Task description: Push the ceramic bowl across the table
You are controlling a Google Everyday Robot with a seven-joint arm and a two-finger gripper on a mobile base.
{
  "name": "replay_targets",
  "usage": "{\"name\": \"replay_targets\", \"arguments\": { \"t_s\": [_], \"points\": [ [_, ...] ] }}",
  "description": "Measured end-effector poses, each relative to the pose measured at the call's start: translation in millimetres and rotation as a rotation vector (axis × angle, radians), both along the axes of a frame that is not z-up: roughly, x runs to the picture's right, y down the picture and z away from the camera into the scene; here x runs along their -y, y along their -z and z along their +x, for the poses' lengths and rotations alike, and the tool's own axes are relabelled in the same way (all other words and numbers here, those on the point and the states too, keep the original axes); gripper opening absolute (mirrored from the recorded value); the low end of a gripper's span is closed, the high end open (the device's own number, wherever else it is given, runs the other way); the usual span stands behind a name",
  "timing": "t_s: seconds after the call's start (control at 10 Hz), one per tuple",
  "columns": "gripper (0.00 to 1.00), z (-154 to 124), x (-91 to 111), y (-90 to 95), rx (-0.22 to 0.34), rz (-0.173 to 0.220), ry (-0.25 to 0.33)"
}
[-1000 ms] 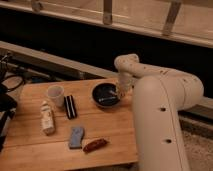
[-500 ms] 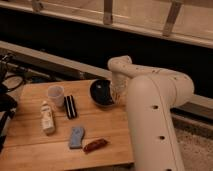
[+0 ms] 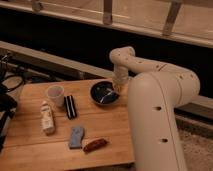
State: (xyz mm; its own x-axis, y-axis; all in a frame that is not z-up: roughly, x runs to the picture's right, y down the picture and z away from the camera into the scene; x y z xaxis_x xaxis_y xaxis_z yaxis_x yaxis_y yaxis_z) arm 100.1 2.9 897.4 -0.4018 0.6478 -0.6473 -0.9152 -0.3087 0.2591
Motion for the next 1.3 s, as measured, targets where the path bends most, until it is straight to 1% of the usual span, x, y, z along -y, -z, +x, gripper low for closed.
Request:
{"name": "replay_targets", "arguments": {
  "t_s": [0.1,0.2,0.3,0.5,0.7,0.8,0.9,1.0,1.1,1.2,1.3],
  "points": [
    [0.18,11,7,-6.8,-0.01,-0.003,-0.017],
    [0.18,20,8,-11.9,-0.014,-0.01,-0.038],
    [0.18,38,4,-20.7,-0.027,-0.023,-0.067],
    [0.18,56,-3,-33.2,-0.029,-0.044,-0.111],
    [0.18,58,-12,-43.3,0.0,-0.057,-0.151],
    [0.18,55,-18,-44.4,0.048,-0.057,-0.173],
    [0.18,51,-20,-43.0,0.084,-0.033,-0.195],
    [0.18,46,-23,-42.9,0.088,-0.029,-0.198],
    [0.18,35,-26,-44.6,0.072,-0.045,-0.173],
    [0.18,28,-29,-44.5,0.054,-0.068,-0.144],
    [0.18,15,-34,-44.5,0.044,-0.102,-0.107]
  ]
}}
